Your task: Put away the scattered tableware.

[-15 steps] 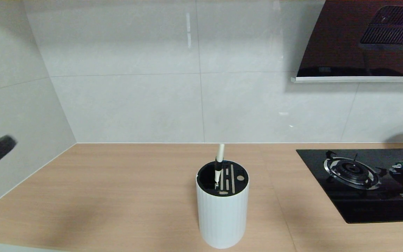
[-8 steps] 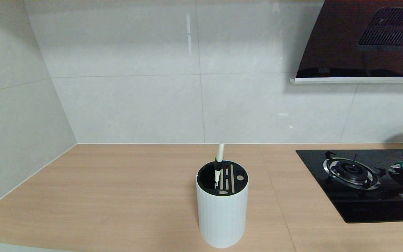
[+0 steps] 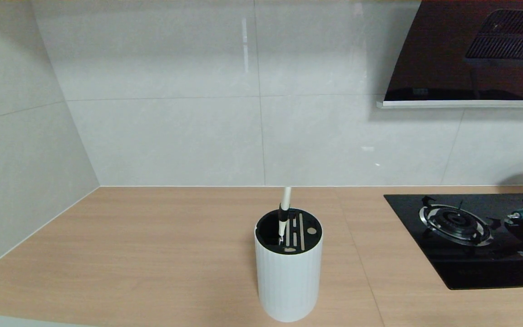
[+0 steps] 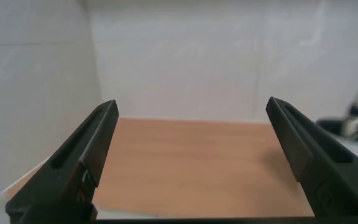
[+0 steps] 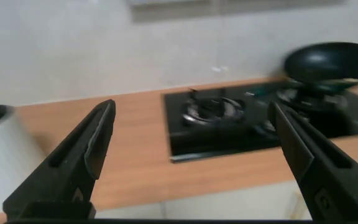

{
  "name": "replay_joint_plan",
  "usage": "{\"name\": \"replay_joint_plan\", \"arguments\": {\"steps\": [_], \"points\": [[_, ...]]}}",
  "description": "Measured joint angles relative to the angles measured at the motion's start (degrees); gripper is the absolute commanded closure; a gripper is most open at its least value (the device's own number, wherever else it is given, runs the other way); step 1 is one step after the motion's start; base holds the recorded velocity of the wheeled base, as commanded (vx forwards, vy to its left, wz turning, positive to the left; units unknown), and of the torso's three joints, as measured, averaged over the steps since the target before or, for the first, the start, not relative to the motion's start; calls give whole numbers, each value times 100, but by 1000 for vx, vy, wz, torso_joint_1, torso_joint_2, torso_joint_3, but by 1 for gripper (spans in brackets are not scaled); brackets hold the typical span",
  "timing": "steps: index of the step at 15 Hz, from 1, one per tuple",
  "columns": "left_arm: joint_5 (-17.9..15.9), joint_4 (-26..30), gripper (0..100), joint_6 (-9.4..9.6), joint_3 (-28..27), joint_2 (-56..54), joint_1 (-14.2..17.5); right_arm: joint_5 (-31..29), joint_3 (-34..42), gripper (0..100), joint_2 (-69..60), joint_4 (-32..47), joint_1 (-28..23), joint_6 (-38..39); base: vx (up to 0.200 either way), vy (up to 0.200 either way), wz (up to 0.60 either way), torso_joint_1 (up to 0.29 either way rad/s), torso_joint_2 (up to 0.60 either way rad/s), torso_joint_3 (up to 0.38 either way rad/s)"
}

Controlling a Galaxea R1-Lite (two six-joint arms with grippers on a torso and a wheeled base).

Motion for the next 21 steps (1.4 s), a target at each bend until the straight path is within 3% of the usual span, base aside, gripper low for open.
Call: {"name": "replay_joint_plan", "arguments": {"steps": [3,5,7,9,10,11,13,14,15,18,19,20,21], "points": [[347,-1161,0,71,1050,-35,11,27,577,0,-436,-182,-575,-183,0,0,0,0,0,0],[422,-1779,0,50,1747,-45,15,99,1131,0,-653,-1037,-744,-219,0,0,0,0,0,0],[424,-1401,0,-176,2025,-46,15,574,1836,0,-752,-1773,-800,-229,0,0,0,0,0,0],[378,-1064,0,-187,2089,-46,17,1011,2293,0,-797,-2014,-818,-77,0,0,0,0,0,0],[255,-827,0,-189,2100,-46,15,1150,2374,0,-808,-1737,-818,33,0,0,0,0,0,0],[-80,-818,0,-208,2103,-46,15,1246,2410,0,-817,-1529,-823,68,0,0,0,0,0,0],[-427,-790,0,-255,2103,-46,15,1514,2423,0,-824,-1546,-823,77,0,0,0,0,0,0],[-736,-638,0,-230,2110,-46,15,1659,2437,0,-827,-1540,-817,61,0,0,0,0,0,0],[-845,-595,0,-88,2110,-46,12,2061,2439,0,-827,-1349,-812,46,0,0,0,0,0,0],[-873,-589,0,-33,2108,-46,15,2282,2439,0,-827,-1304,-802,90,0,0,0,0,0,0],[-872,-589,0,-101,2108,-46,15,2281,2441,0,-827,-1300,-802,101,0,0,0,0,0,0],[-862,-591,0,-358,2110,-46,15,2281,2441,0,-827,-1297,-800,96,0,0,0,0,0,0],[-859,-595,0,-419,2110,-46,15,2281,2443,0,-827,-1295,-802,90,0,0,0,0,0,0]]}}
